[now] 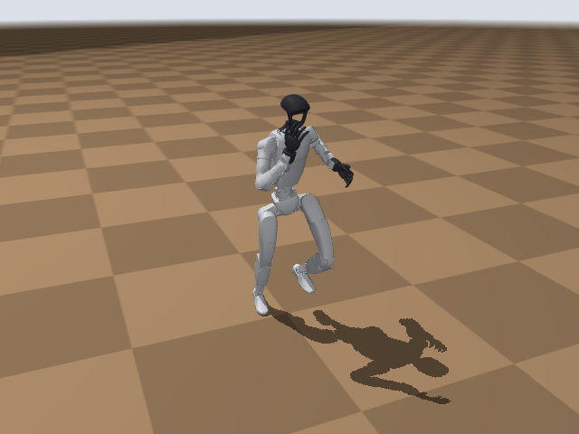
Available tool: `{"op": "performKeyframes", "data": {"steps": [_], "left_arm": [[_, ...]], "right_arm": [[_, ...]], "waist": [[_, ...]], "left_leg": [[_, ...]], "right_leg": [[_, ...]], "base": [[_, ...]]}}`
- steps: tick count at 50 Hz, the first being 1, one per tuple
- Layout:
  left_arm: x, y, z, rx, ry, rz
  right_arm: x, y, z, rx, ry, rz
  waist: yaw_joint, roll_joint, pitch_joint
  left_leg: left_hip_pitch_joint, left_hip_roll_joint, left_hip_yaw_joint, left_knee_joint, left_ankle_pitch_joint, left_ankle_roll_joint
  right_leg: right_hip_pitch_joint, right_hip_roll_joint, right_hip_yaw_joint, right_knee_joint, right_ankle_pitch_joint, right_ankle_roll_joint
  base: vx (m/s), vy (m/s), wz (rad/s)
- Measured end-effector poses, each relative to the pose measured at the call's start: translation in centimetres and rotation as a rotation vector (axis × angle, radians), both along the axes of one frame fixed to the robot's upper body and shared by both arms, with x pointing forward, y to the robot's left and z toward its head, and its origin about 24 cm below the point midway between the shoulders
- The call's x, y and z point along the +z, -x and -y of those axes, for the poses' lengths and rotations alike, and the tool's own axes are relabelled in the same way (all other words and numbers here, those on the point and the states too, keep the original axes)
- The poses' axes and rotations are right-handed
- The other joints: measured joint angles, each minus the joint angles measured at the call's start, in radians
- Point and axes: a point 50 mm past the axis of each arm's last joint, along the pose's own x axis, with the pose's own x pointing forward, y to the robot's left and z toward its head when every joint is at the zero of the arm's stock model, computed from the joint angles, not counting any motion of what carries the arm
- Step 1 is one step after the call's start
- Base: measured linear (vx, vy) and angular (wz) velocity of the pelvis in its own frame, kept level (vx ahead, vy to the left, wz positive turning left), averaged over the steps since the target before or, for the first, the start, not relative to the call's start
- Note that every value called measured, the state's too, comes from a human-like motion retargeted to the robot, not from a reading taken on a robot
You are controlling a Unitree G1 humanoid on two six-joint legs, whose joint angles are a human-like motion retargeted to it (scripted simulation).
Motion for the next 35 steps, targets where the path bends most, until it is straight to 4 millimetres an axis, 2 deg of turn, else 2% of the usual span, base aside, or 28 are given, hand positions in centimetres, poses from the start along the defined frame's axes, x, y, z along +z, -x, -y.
{"op": "performKeyframes", "data": {"steps": [2,3,5,7,8,10,12,14,15,17,18,20,22,23,25,27,29,30,32,33,35], "left_arm": [[-0.2,2.1,-0.8,-0.01,0.022,-0.086],[-0.1,2.9,-1.1,-0.008,0.039,-0.112],[0.2,3.9,-1.3,0.008,0.065,-0.127],[0.4,3.9,-0.8,0.005,0.062,-0.104],[0.4,3.6,-0.3,-0.011,0.045,-0.084],[0.1,2.2,0.9,-0.044,0.004,-0.015],[-0.1,-1.2,2.5,-0.041,-0.011,0.115],[1.4,-6.0,4.5,-0.009,0.026,0.305],[3.2,-8.6,5.9,0.007,0.069,0.418],[9.6,-12.4,9.2,-0.052,0.12,0.724],[13.4,-13.0,10.7,-0.1,0.135,0.891],[20.4,-12.4,12.6,-0.151,0.164,1.207],[24.8,-10.5,13.2,-0.152,0.143,1.444],[26.1,-9.5,13.4,-0.162,0.132,1.524],[27.6,-8.2,13.6,-0.2,0.136,1.617],[28.3,-7.5,13.2,-0.213,0.182,1.66],[28.8,-7.4,12.4,-0.176,0.253,1.67],[28.9,-7.5,12.2,-0.159,0.253,1.67],[27.6,-8.9,12.1,-0.15,0.223,1.562],[26.5,-9.5,12.0,-0.156,0.207,1.503],[24.1,-10.6,11.1,-0.14,0.183,1.387]], "right_arm": [[0.0,1.0,-0.6,0.015,0.061,0.035],[-0.3,1.3,-0.8,0.026,0.104,0.034],[-1.3,1.5,-1.5,0.072,0.18,0.0],[-3.0,1.5,-1.9,0.138,0.226,-0.083],[-4.0,1.4,-1.9,0.164,0.242,-0.139],[-6.3,0.9,-2.2,0.194,0.289,-0.267],[-8.9,-0.2,-2.2,0.184,0.338,-0.404],[-12.6,-1.7,-1.7,0.098,0.365,-0.584],[-15.0,-2.3,-1.1,0.021,0.387,-0.69],[-19.3,-1.9,1.2,-0.092,0.435,-0.882],[-20.5,-0.9,2.4,-0.099,0.444,-0.95],[-21.1,1.8,4.9,-0.091,0.468,-1.044],[-20.9,4.1,6.9,-0.088,0.506,-1.136],[-21.0,5.0,7.8,-0.092,0.527,-1.189],[-21.1,6.3,9.4,-0.096,0.583,-1.286],[-20.6,6.8,10.4,-0.125,0.753,-1.308],[-20.1,6.7,10.8,-0.15,0.707,-1.33],[-19.9,6.4,10.8,-0.167,0.708,-1.314],[-20.1,6.2,10.6,-0.187,0.621,-1.309],[-20.2,6.0,10.4,-0.192,0.577,-1.297],[-20.1,4.7,10.0,-0.206,0.497,-1.232]], "waist": [[0.078,-0.026,-0.009],[0.103,-0.018,-0.011],[0.131,0.045,-0.001],[0.128,0.178,0.024],[0.115,0.247,0.025],[0.067,0.328,0.023],[0.005,0.287,0.025],[-0.079,0.227,0.04],[-0.127,0.203,0.049],[-0.239,0.216,0.057],[-0.304,0.235,0.052],[-0.46,0.299,0.031],[-0.616,0.382,-0.002],[-0.682,0.421,-0.021],[-0.798,0.494,-0.057],[-0.9,0.499,-0.081],[-0.978,0.416,-0.077],[-0.998,0.352,-0.066],[-0.956,0.241,-0.076],[-0.915,0.21,-0.077],[-0.83,0.209,-0.058]], "left_leg": [[0.061,-0.031,0.024,-0.327,0.065,-0.039],[0.121,-0.036,0.029,-0.507,0.106,-0.069],[0.29,-0.033,0.005,-0.882,0.211,-0.156],[0.499,0.013,-0.077,-1.185,0.344,-0.273],[0.583,0.053,-0.123,-1.28,0.402,-0.329],[0.684,0.103,-0.164,-1.35,0.42,-0.37],[0.671,0.055,-0.139,-1.269,0.23,-0.284],[0.614,-0.012,-0.156,-1.116,0.006,-0.139],[0.575,-0.041,-0.18,-1.025,-0.087,-0.061],[0.545,-0.052,-0.234,-0.937,-0.16,-0.034],[0.556,-0.051,-0.26,-0.941,-0.165,-0.051],[0.624,-0.043,-0.327,-1.026,-0.118,-0.121],[0.724,0.001,-0.385,-1.17,0.033,-0.222],[0.767,0.034,-0.406,-1.239,0.141,-0.277],[0.846,0.101,-0.425,-1.365,0.389,-0.381],[0.937,0.11,-0.391,-1.426,0.535,-0.423],[1.077,0.059,-0.336,-1.403,0.517,-0.383],[1.148,0.029,-0.307,-1.363,0.474,-0.345],[1.167,-0.024,-0.284,-1.098,0.347,-0.255],[1.11,-0.04,-0.273,-0.873,0.264,-0.217],[0.926,-0.024,-0.257,-0.374,0.107,-0.157]], "right_leg": [[0.079,-0.02,0.001,-0.073,0.2,0.051],[0.126,-0.011,-0.002,-0.094,0.263,0.062],[0.234,0.046,-0.002,-0.086,0.298,0.04],[0.33,0.15,-0.005,0.073,0.224,-0.021],[0.334,0.206,-0.024,0.232,0.16,-0.051],[0.221,0.233,-0.105,0.711,-0.013,-0.113],[-0.02,0.127,-0.14,1.246,-0.187,-0.148],[-0.274,0.074,-0.106,1.656,-0.271,-0.121],[-0.407,0.078,-0.084,1.817,-0.276,-0.084],[-0.614,0.131,-0.099,1.937,-0.329,-0.064],[-0.694,0.135,-0.121,1.936,-0.363,-0.074],[-0.797,0.078,-0.19,1.829,-0.373,-0.086],[-0.798,0.019,-0.294,1.572,-0.357,-0.113],[-0.777,0.021,-0.345,1.4,-0.336,-0.121],[-0.695,0.093,-0.408,0.96,-0.265,-0.12],[-0.529,0.159,-0.38,0.423,-0.174,-0.081],[-0.323,0.134,-0.319,0.022,-0.128,0.014],[-0.241,0.103,-0.29,-0.087,-0.132,0.072],[-0.15,0.035,-0.288,-0.129,-0.169,0.128],[-0.125,0.009,-0.305,-0.124,-0.168,0.128],[-0.119,-0.003,-0.337,-0.084,-0.123,0.084]], "base": [[1.38,0.17,-0.71],[1.41,0.17,-0.81],[1.42,0.21,-0.89],[1.42,0.28,-0.73],[1.37,0.32,-0.31],[1.25,0.32,0.04],[1.05,0.3,0.24],[0.96,0.22,0.73],[0.95,0.13,1.21],[0.97,0.1,1.5],[1.06,0.09,1.7],[1.2,0.07,1.86],[1.34,-0.06,1.59],[1.38,-0.2,1.23],[1.42,-0.32,1.07],[1.49,-0.43,1.4],[1.53,-0.51,1.45],[1.48,-0.54,0.61],[1.37,-0.54,-0.33],[1.22,-0.48,-0.9],[1.08,-0.39,-1.05]]}}
